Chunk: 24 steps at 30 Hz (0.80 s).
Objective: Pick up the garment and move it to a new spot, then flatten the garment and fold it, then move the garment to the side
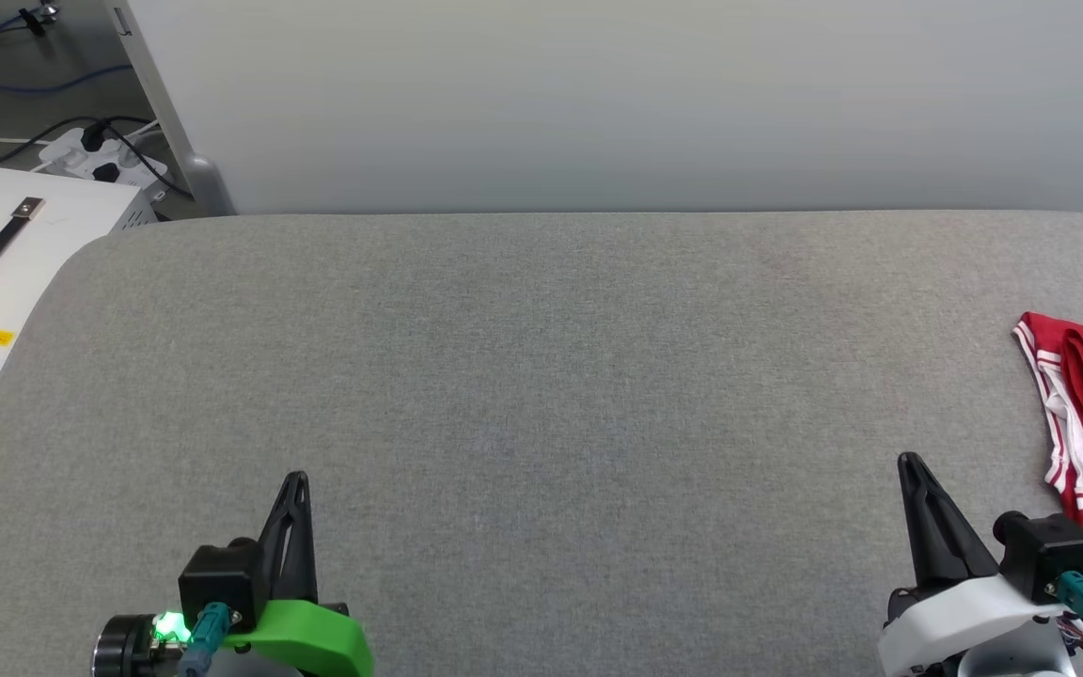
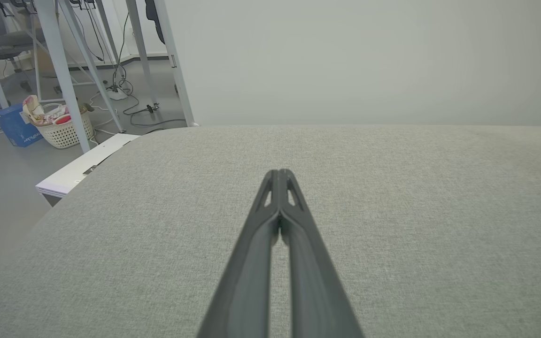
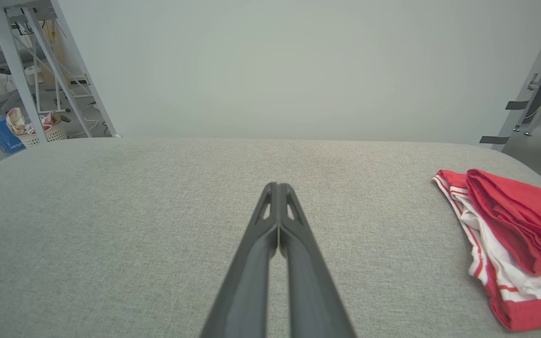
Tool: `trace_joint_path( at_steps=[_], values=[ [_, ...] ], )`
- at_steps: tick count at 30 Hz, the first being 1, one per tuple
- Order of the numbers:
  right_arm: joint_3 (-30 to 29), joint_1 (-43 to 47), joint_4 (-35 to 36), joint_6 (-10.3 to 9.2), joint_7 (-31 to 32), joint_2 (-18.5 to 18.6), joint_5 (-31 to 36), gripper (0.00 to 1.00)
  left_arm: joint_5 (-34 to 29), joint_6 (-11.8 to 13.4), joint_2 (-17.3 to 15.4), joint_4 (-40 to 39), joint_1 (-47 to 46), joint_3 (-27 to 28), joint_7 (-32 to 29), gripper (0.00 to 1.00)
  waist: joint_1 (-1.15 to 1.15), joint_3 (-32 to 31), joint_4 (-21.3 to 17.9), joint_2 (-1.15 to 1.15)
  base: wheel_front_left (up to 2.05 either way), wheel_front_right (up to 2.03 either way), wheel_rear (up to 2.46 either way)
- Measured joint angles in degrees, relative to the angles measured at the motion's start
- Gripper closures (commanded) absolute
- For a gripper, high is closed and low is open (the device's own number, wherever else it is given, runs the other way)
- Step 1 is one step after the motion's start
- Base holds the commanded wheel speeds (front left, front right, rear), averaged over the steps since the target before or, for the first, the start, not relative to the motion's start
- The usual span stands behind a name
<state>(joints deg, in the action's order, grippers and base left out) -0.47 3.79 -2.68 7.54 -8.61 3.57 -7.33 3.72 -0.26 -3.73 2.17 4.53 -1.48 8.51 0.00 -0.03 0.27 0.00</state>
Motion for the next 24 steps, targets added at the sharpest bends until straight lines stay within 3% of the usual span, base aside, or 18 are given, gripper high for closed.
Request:
trace_joint_path(
  at_steps=[24],
  values=[
    [0.15, -1.01, 0.87, 0.00, 3.34, -0.20, 2.65, 1.00, -1.33, 0.01, 0.19, -0.80, -1.42, 0.46, -3.30, 1.00, 0.00, 0.01, -0.11, 0.00, 0.00, 0.00, 0.00]
  ],
)
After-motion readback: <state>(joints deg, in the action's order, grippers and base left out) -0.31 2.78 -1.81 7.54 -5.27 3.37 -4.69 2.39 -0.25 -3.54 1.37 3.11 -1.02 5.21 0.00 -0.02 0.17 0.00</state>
